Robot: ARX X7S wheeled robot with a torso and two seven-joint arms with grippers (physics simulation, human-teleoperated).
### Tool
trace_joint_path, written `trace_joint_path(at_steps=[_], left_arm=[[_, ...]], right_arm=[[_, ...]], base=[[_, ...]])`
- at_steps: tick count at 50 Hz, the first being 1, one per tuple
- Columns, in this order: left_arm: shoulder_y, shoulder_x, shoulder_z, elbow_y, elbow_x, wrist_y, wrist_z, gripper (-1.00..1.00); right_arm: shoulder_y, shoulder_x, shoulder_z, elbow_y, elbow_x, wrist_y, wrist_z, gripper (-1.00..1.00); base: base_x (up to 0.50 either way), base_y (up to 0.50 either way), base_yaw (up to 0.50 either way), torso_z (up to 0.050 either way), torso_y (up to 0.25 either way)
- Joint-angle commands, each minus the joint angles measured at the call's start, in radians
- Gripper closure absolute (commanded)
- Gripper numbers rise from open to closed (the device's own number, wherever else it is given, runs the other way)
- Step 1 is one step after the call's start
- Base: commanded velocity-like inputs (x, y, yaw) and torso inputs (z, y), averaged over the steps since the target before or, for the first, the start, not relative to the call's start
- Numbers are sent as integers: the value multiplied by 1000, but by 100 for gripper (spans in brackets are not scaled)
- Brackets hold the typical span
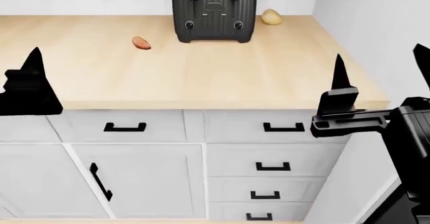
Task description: Pick the sweet potato from the counter and place it in the cabinet.
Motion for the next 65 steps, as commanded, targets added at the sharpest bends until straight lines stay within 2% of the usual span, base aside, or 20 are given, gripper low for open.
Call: trace_joint_path(at_steps=[1,18,43,65], left_arm=[[-14,-44,-23,13,-97,-10,-55,-100],[22,-17,-58,26,-29,-27,6,-100],[54,-9,-70,40,16,-16,45,-100],[61,-18,-60,41,27,7,52,-100]], right_arm=[[32,33,-8,-12,84,24,43,-100],[51,18,-35,-5,43,39,13,-100],[82,12,-80,10,21,40,0,-100],[103,22,-108,13,22,22,7,-100]], base=[[39,500,0,0,0],[183,461,0,0,0],[354,350,0,0,0],[394,118,0,0,1]])
